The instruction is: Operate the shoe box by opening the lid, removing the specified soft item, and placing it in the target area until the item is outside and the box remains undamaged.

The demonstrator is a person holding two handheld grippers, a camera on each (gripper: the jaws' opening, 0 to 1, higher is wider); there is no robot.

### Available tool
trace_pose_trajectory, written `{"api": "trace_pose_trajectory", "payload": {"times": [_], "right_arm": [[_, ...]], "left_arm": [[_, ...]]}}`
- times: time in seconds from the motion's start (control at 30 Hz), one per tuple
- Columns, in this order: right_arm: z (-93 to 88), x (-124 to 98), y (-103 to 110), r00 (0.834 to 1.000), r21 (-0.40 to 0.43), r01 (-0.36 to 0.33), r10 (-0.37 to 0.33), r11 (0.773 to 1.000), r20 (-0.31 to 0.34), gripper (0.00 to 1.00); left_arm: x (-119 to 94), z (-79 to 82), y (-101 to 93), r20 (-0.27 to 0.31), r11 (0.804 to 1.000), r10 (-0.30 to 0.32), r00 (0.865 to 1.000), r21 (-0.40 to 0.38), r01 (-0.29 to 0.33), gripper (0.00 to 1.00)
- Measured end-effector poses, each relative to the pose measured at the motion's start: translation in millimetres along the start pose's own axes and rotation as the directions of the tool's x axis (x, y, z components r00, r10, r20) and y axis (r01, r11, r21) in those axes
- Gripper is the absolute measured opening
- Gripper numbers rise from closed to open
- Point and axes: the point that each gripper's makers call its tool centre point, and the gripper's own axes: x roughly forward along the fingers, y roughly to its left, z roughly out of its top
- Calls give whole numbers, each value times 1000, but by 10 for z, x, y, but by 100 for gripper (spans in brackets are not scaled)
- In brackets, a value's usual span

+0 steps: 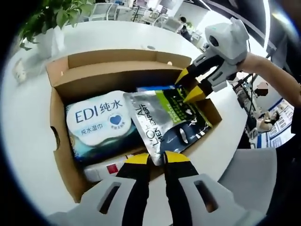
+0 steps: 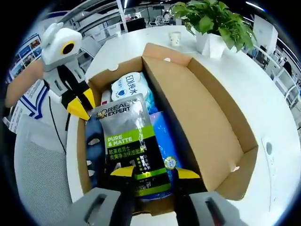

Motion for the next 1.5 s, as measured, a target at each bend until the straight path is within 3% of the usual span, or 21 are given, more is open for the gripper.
{"api": "trace_pose_trajectory", "payload": {"times": [0.13,0.33,0.4,0.47,0.53,0.7,0.77,1.5], "right_arm": [[-29,6,51,1000,30,-26,26,999,-2,23],[-35,6,57,1000,25,-7,7,1000,-2,22],[-35,-19,37,1000,7,16,-16,1000,-2,17],[-39,-44,-23,999,-10,46,-46,999,-5,6],[-49,-63,-23,999,-14,40,-40,999,-3,0],[-77,-61,39,1000,-20,23,-23,1000,-13,0],[-66,-72,32,999,-77,37,-38,996,-13,0],[100,-233,43,997,-56,70,-67,996,49,0]], "left_arm": [[-6,-1,-25,-4,1000,-7,1000,15,7,6],[-12,-6,-39,-6,999,3,1000,38,-3,2],[-12,-7,-43,-8,999,7,1000,41,-7,2],[-12,-13,-44,-14,998,16,1000,54,-15,1],[-17,-20,-43,-19,998,22,1000,61,-21,1],[-31,30,-42,7,998,33,999,50,-33,0],[-29,35,-44,3,998,39,999,57,-39,0],[-202,154,-1,45,998,52,998,26,-53,0]]}}
